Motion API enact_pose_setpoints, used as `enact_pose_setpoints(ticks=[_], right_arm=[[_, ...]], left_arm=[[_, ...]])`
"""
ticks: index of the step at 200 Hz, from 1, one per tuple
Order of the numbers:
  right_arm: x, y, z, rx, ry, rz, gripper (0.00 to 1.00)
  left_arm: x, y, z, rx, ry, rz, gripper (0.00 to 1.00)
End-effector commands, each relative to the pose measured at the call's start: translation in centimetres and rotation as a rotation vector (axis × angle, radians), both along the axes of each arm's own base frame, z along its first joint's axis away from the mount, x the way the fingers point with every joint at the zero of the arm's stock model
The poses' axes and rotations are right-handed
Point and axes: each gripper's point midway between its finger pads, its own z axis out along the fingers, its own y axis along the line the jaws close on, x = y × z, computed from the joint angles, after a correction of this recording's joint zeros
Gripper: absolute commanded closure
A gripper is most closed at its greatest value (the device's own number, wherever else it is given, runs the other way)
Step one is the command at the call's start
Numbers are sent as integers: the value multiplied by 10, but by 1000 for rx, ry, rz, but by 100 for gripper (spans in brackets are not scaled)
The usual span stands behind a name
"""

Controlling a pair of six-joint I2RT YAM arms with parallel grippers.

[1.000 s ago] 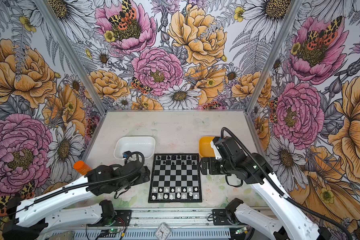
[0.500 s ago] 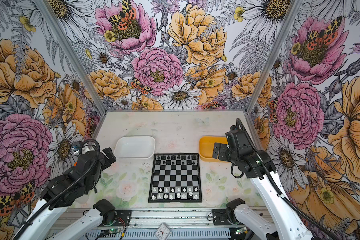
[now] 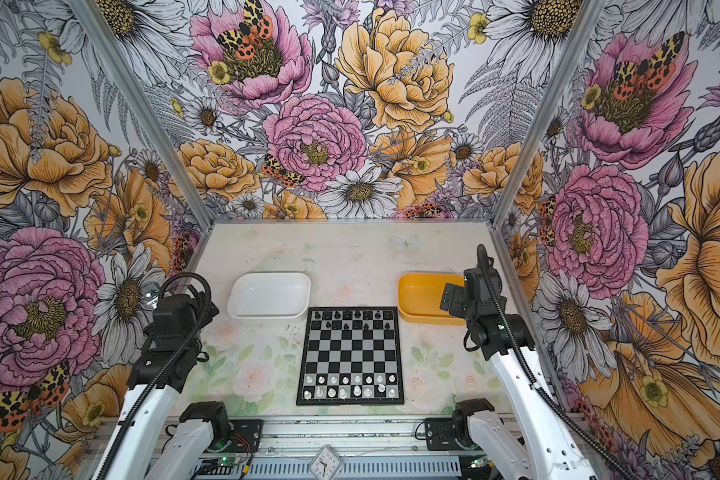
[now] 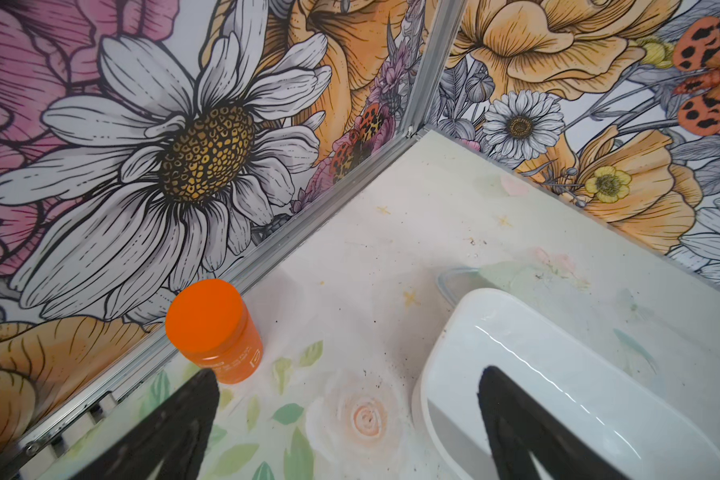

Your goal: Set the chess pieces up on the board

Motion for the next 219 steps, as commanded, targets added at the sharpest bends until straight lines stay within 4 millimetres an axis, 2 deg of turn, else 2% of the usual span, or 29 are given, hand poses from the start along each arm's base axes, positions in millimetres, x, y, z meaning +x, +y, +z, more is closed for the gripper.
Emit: enact_pose_setpoints(ticks=[1,37,64,86,112,135,160,201,219], right_arm=[[15,-12,19,-89,-157,-17,0],[20,-18,5,-142,-204,-17,0],[27,-17,-1,-154,-258,-2,0],[32,-17,-8,-167,-305,1,0],[40,-21,-17,-181,-330,-27,0],[46,-23,-27,-185,-343,-42,0],[50,-29,-34,-198,-356,-64,0],[63,-36,-41,-187,-373,-79,0],[72,-37,-47,-178,-377,-65,0]], left_arm=[[27,-4,29,47,-143,-55,1],[43,-6,2,66,-51,-75,1],[50,-9,1,72,-80,-98,1],[54,-11,-7,100,-102,-116,1],[68,-13,-16,124,-129,-146,1],[87,-21,-36,110,-106,-210,1],[96,-26,-55,105,-104,-240,1],[112,-30,-67,115,-132,-278,1],[122,-33,-64,116,-174,-297,1]])
